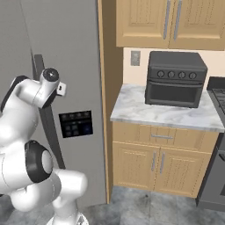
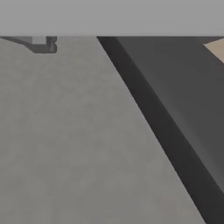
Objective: Take the bottled waters from the counter and place them in the freezer to freeze. Close the freezer door after placing the bottles.
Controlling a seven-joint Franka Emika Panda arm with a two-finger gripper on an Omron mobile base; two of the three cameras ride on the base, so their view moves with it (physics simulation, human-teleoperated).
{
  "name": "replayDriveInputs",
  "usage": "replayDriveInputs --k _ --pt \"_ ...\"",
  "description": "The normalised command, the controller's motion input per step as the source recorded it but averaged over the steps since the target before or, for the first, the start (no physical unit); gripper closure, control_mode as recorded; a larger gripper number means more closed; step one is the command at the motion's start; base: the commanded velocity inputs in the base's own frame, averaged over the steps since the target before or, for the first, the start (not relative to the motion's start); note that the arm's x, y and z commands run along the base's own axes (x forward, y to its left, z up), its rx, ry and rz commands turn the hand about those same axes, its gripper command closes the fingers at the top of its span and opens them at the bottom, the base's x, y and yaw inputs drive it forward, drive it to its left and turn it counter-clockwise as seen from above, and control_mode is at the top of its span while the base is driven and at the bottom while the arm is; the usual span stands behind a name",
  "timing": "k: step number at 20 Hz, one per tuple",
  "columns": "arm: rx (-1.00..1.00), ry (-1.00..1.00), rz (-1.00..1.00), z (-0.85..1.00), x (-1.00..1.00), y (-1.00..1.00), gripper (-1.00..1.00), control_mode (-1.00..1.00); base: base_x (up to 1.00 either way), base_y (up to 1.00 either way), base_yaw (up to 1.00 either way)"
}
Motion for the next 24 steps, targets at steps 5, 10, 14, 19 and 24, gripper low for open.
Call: replayDriveInputs --k 5,10,14,19,24 --pt "0.0 0.03 -0.04 0.0 0.53 0.0 -1.0 -1.0 0.0 0.0 0.0" --pt "0.0 0.0 -0.04 0.0 0.53 0.0 -1.0 -1.0 0.0 0.0 0.0" --pt "0.0 0.0 -0.04 0.0 0.59 0.0 -1.0 -1.0 0.0 0.0 0.0" --pt "0.0 0.0 -0.04 0.0 0.53 0.0 -1.0 -1.0 0.0 0.0 0.0" --pt "0.0 0.0 -0.04 0.0 0.51 0.0 -1.0 -1.0 0.0 0.0 0.0"
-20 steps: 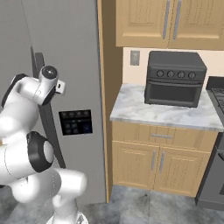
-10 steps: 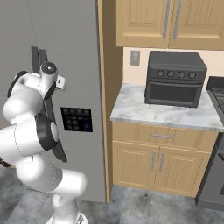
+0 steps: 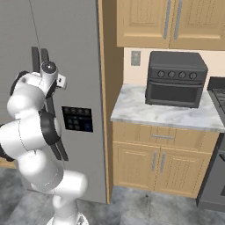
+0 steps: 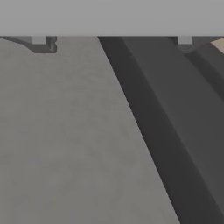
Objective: Take the bottled waters from the counter and place them in the freezer to freeze. Close the freezer door after placing the bottles.
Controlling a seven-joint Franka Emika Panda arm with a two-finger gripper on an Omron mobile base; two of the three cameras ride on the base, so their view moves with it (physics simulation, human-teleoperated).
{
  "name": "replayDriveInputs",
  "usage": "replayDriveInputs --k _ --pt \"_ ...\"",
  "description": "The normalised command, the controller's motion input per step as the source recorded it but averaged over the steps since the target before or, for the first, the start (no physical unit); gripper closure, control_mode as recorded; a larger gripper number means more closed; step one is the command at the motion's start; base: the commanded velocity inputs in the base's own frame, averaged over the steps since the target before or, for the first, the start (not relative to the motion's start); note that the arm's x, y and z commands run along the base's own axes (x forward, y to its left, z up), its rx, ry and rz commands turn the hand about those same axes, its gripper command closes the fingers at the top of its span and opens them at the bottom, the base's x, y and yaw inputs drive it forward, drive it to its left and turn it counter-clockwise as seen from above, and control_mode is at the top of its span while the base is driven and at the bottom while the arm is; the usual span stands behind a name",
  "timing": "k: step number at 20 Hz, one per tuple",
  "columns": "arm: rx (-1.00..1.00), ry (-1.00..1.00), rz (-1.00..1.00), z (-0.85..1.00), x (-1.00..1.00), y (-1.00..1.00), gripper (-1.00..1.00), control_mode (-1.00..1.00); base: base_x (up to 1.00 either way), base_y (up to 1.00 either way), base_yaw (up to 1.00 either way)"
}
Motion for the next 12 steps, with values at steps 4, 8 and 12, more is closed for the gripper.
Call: replayDriveInputs --k 4,8,12 --pt "0.0 0.0 -0.04 0.0 0.52 0.0 -1.0 -1.0 0.0 0.0 0.0" --pt "0.0 0.0 -0.03 0.0 0.53 0.0 -1.0 -1.0 0.0 0.0 0.0" --pt "0.0 0.0 -0.03 0.0 0.52 0.0 -1.0 -1.0 0.0 0.0 0.0"
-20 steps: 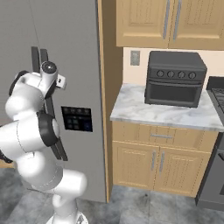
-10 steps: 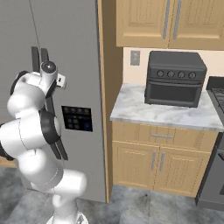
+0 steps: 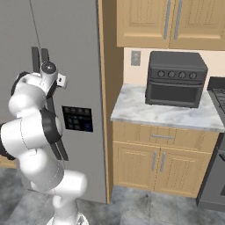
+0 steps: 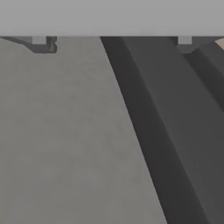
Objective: Take the bottled waters from the counter and place them in the freezer to freeze. Close the freezer door after placing the bottles.
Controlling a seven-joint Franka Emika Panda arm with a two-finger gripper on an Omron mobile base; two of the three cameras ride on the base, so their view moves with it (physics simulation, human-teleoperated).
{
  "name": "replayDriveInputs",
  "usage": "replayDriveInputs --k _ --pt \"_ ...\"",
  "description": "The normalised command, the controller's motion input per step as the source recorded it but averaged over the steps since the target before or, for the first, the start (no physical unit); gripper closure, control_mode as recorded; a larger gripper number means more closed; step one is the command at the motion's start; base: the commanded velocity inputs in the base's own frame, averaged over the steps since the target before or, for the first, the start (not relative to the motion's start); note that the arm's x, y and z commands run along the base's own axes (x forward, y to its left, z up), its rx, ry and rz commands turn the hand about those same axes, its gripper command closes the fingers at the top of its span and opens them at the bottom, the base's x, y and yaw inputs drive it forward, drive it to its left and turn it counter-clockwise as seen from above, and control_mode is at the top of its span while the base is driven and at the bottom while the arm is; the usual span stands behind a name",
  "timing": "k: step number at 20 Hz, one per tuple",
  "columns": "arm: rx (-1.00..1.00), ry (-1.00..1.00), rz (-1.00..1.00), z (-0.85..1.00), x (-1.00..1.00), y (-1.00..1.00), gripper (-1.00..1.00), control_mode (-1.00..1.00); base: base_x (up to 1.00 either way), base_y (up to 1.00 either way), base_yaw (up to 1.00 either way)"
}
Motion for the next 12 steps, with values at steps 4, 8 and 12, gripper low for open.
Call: replayDriveInputs --k 4,8,12 --pt "0.0 0.03 -0.06 0.0 0.52 0.0 -1.0 -1.0 0.0 0.0 0.0" --pt "-0.1 0.09 -0.14 0.01 0.41 0.0 -1.0 -1.0 0.0 0.0 0.0" --pt "-0.14 0.06 -0.15 0.02 0.34 0.04 -1.0 -1.0 0.0 0.0 0.0"
